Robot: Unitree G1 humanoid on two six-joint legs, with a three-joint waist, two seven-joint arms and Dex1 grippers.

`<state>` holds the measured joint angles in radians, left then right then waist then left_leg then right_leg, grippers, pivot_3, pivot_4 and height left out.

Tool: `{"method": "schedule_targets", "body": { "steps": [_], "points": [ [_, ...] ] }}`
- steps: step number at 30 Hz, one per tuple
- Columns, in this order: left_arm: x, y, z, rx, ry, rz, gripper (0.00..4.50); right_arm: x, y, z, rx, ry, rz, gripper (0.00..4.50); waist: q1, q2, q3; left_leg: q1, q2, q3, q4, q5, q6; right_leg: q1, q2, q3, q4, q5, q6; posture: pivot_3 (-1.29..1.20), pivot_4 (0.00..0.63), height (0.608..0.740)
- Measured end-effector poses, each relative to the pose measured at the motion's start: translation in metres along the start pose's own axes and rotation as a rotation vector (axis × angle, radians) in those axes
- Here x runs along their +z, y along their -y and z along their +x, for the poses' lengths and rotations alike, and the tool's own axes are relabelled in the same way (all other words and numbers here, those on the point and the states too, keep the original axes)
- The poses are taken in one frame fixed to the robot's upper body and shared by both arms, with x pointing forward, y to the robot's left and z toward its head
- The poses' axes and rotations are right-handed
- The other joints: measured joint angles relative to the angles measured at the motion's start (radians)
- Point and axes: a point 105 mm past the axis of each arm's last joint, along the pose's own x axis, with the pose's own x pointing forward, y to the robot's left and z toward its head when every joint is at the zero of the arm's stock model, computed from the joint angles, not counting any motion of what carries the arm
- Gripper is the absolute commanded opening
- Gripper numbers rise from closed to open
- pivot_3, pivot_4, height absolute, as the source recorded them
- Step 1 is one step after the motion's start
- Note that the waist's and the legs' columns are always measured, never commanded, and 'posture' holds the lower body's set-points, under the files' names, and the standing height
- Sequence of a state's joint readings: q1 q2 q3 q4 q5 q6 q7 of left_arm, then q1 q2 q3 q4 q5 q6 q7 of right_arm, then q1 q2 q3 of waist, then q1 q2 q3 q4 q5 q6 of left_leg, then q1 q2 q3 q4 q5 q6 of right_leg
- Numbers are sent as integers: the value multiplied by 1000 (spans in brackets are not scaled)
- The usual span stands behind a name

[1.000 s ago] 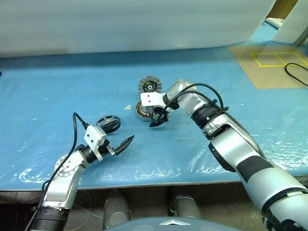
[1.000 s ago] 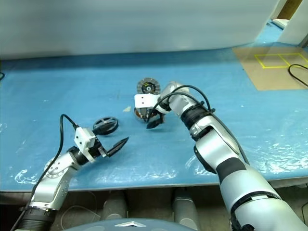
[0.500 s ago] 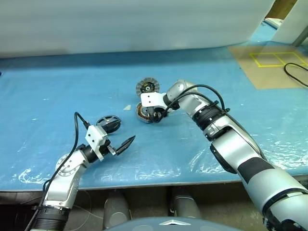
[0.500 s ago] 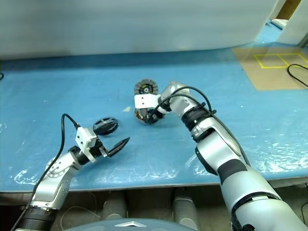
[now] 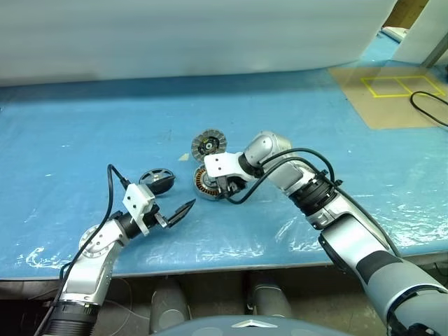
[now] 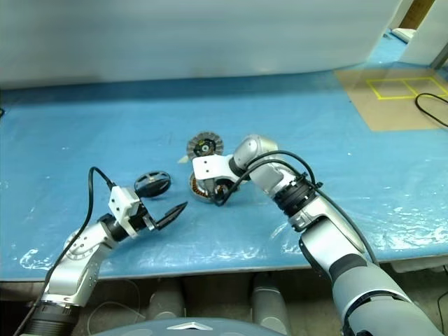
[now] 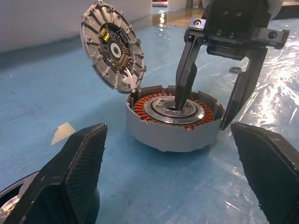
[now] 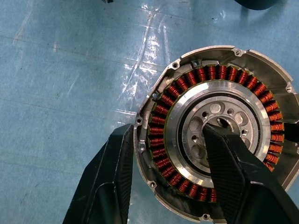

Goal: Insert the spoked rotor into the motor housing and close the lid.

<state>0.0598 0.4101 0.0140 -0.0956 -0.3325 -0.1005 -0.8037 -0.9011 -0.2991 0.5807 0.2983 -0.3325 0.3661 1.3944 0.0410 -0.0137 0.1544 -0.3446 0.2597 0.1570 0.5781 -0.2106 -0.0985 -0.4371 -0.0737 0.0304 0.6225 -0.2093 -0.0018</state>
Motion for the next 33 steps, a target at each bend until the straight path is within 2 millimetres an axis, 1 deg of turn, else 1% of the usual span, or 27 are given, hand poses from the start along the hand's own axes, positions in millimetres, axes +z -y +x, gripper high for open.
{"method": "schedule_targets", "body": {
  "steps": [3, 4, 6, 9, 12, 14, 18, 20, 22, 25, 26, 28, 31, 33],
  "points": [
    [0, 0, 0, -1, 0, 0, 4500, 0, -3, 2, 9, 20, 12, 4191, -1, 0, 0, 1, 0, 0, 0, 0, 0, 0, 0, 1, 0, 0, 0, 0, 150, 740],
    [0, 0, 0, -1, 0, 0, 4500, 0, -3, 2, 9, 27, 19, 4471, -1, 0, 0, 1, 0, 0, 0, 0, 0, 0, 0, 1, 0, 0, 0, 0, 150, 740],
    [0, 1, 0, -4, 0, -1, 4500, 2, -4, 1, 24, 60, 54, 4471, -1, 0, 0, 1, 0, 0, 0, 0, 0, 0, 0, 1, 1, 0, 0, 0, 150, 740],
    [-1, 2, 1, -16, -2, -5, 4500, 2, -8, -5, 70, 116, 132, 4471, 1, 0, 0, -1, 0, 0, 0, 0, 0, -1, 0, 0, 0, 0, 0, 0, 150, 740],
    [1, 4, 4, -33, 5, -3, 4500, 3, -7, -14, 77, 157, 171, 4471, 2, 0, 0, -5, 0, 0, 0, 1, -1, -4, 0, 0, -1, 0, 0, 0, 150, 740],
    [2, 5, 7, -45, 12, 0, 4500, 4, 0, -27, 44, 185, 172, 4471, 3, 0, 0, -5, 0, 0, 0, 1, -2, -4, 0, 0, -1, 0, 0, 0, 150, 740],
    [4, 6, 10, -60, 20, 4, 4500, 10, 9, -58, -60, 316, 149, 4471, 4, 0, 0, -5, 0, 0, -1, 1, -2, -4, 0, 0, -1, 0, 0, 0, 150, 740],
    [4, 8, 12, -72, 21, -1, 4500, 12, 9, -67, -108, 396, 164, 4471, 5, 0, 0, -5, 0, 0, -1, 1, -2, -4, 0, 0, -1, 0, 0, 0, 150, 740],
    [3, 12, 15, -89, 26, -12, 4500, 9, 6, -73, -156, 471, 207, 4471, 6, 0, 0, -5, 0, 0, -1, 1, -2, -4, 0, 0, -1, 0, 0, 0, 150, 740],
    [3, 15, 17, -105, 31, -20, 4500, -4, 3, -78, -266, 531, 297, 4471, 7, 0, 0, -5, 0, 0, -1, 1, -2, -4, 0, 0, -1, 0, 0, 0, 150, 740],
    [2, 16, 18, -113, 34, -24, 4500, -15, -1, -80, -328, 542, 335, 4471, 10, 0, 0, -5, 0, 0, -1, 1, -2, -3, 0, 0, -1, 0, 0, 0, 150, 740],
    [0, 19, 18, -125, 29, -34, 4500, -34, -8, -76, -409, 544, 424, 4471, 11, 0, 0, -5, -1, 0, -1, 2, -2, -3, 0, 0, -2, 0, 0, 0, 150, 740],
    [1, 20, 18, -133, 35, -49, 4500, -54, -15, -73, -497, 547, 517, 4471, 6, 0, 0, -4, -1, 0, -1, 1, -3, -3, 0, 1, -3, 0, 0, 0, 150, 740],
    [0, 20, 18, -139, 35, -56, 4500, -71, -21, -76, -555, 535, 562, 4471, 5, 0, 0, -4, -1, 0, -1, 1, -2, -3, 0, 1, -3, 0, 0, 0, 150, 740]
  ]
}}
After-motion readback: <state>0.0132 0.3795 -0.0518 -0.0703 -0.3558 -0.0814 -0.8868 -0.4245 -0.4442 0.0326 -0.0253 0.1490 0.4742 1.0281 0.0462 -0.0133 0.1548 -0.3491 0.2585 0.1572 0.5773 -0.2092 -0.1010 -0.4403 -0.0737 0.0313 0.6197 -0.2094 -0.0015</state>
